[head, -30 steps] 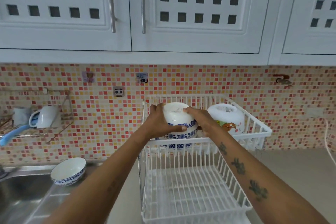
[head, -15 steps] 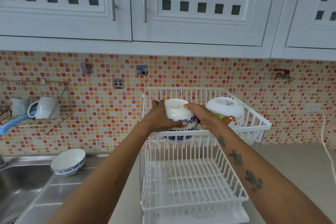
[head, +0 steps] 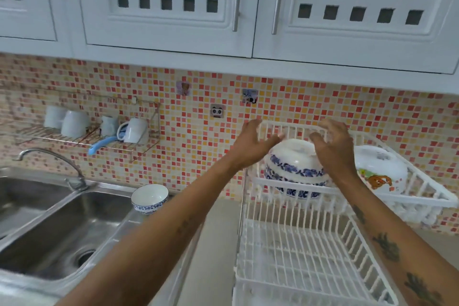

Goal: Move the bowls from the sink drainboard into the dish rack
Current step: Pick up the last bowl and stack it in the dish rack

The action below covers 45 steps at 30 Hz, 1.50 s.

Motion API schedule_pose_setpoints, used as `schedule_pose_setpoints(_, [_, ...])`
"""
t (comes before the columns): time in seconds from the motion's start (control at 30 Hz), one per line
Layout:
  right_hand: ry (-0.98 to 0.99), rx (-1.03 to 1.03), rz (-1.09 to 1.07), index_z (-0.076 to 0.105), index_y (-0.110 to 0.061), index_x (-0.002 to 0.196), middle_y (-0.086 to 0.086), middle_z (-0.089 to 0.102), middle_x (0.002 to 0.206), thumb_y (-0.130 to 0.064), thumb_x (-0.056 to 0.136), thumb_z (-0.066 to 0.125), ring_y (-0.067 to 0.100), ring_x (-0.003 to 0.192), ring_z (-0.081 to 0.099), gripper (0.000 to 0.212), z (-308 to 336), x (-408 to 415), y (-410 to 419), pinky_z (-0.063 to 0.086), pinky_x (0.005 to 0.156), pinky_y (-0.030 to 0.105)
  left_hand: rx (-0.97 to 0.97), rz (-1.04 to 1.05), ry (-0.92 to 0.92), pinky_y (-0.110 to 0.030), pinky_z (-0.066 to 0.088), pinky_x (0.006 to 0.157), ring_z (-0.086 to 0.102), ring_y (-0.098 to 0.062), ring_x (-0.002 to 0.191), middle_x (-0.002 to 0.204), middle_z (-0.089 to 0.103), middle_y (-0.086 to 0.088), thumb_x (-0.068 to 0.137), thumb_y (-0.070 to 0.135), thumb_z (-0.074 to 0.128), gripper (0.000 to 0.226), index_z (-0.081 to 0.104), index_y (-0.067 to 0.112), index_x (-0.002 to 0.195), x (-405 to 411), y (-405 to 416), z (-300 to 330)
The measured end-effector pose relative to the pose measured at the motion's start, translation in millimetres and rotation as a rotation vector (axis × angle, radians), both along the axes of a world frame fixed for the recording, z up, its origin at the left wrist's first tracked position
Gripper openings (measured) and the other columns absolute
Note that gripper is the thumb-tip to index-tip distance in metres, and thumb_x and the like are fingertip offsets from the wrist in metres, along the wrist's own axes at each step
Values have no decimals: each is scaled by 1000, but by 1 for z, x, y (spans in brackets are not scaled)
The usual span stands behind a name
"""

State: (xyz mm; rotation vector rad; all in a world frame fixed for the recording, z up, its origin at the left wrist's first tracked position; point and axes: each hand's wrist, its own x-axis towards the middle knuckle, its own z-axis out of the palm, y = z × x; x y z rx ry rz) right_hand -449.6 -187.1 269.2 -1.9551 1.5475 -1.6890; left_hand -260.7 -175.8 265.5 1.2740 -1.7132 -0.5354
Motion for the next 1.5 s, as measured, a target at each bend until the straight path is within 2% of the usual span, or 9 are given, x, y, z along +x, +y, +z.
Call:
schedule_pose_setpoints(0.23, [-30,-19,357,67,-19,104,-1,59,121,-27,85,56,13,115,54,24,14,130,12,42,103,34,145,129,132,-36,43,94,50,-23,119,139,47,-5,96,56,36,61,41,10,136,115,4,-15])
schedule_pose_setpoints(0.53, [63,385,696,66,-25,104,0,57,130,-23,88,59,17,122,53,17,-65,317,-28,45,97,34,524,410,350,-47,39,108,48,-32,124,141,48,-15,99,49,35,60,43,5,139,301,3,-91])
schedule_pose_setpoints(0.83, [-76,823,570,68,-2,111,10,65,123,-16,91,57,18,104,58,27,-177,412,-97,42,86,29,837,492,586,-53,26,114,34,-43,140,148,40,-28,93,62,38,80,34,2,145,441,-6,-207])
schedule_pose_setpoints(0.9, [-92,909,505,66,-2,115,11,63,126,-18,89,60,17,102,55,30,-200,423,-113,39,84,27,865,499,610,-48,37,107,55,-35,108,119,52,-25,92,62,40,82,34,-1,145,456,-17,-234])
schedule_pose_setpoints(1.0, [-99,1033,432,60,-6,123,10,57,132,-21,90,60,21,108,52,36,-228,434,-138,41,84,30,898,532,616,-33,44,74,47,-16,71,109,59,-16,93,58,43,76,45,-2,138,469,-44,-259])
schedule_pose_setpoints(1.1, [-134,1151,367,52,-7,132,11,54,126,-23,92,57,25,105,52,43,-248,443,-160,43,80,34,933,472,698,-35,43,78,46,-16,72,141,48,-23,93,56,44,72,45,-1,138,473,-77,-278])
schedule_pose_setpoints(1.2, [-217,1253,325,47,-11,135,12,51,127,-26,92,56,29,108,51,47,-268,450,-181,44,88,42,959,418,835,-40,44,85,49,-21,84,110,50,-12,95,51,44,49,53,8,119,467,-105,-288])
schedule_pose_setpoints(1.33, [-299,1340,284,39,-17,139,12,44,142,-31,89,59,33,127,46,55,-293,459,-202,43,96,55,948,415,827,-40,41,91,50,-23,90,113,45,-9,98,42,44,35,46,13,116,459,-138,-304])
schedule_pose_setpoints(1.5, [-421,1400,286,39,-21,135,10,45,135,-27,86,61,29,114,48,54,-313,468,-215,47,82,55,918,422,832,-47,42,94,45,-27,99,98,45,-5,96,32,53,19,47,15,100,459,-166,-323])
